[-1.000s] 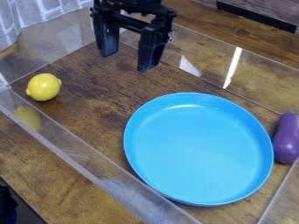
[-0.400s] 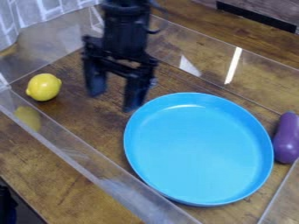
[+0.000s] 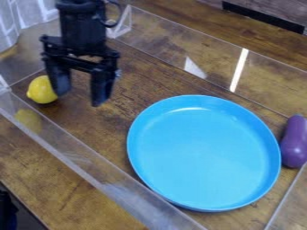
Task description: Put the lemon on the blue tray
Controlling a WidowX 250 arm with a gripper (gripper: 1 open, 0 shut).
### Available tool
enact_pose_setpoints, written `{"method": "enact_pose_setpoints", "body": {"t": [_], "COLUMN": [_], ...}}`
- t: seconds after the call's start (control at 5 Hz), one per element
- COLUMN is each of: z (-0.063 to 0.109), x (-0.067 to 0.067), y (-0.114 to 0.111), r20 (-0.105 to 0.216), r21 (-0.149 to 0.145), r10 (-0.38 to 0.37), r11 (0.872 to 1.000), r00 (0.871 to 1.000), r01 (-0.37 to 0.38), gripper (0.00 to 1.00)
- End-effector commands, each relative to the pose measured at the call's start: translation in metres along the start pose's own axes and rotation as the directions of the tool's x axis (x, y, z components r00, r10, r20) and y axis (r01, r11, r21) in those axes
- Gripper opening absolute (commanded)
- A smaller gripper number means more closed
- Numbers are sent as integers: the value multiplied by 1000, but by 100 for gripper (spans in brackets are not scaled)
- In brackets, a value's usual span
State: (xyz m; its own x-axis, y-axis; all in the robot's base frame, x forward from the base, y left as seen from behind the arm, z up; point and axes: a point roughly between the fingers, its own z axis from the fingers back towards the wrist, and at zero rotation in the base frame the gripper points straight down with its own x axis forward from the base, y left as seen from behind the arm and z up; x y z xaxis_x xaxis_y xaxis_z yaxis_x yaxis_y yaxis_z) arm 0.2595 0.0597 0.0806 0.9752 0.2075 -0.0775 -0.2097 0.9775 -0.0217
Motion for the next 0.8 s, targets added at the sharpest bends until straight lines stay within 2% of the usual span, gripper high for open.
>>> {"method": "enact_pose_setpoints", "body": {"t": [0.0, 0.2, 0.6], "z": [15, 14, 1], "x": [-2, -3, 6], "y": [-7, -21, -14], "r20": [63, 64, 61], "r21": [0, 0, 26], "r10": [41, 45, -78], "r11": [999, 999, 997], "r00": [997, 997, 995], "r01": [-41, -45, 77], "gripper": [100, 100, 100]}}
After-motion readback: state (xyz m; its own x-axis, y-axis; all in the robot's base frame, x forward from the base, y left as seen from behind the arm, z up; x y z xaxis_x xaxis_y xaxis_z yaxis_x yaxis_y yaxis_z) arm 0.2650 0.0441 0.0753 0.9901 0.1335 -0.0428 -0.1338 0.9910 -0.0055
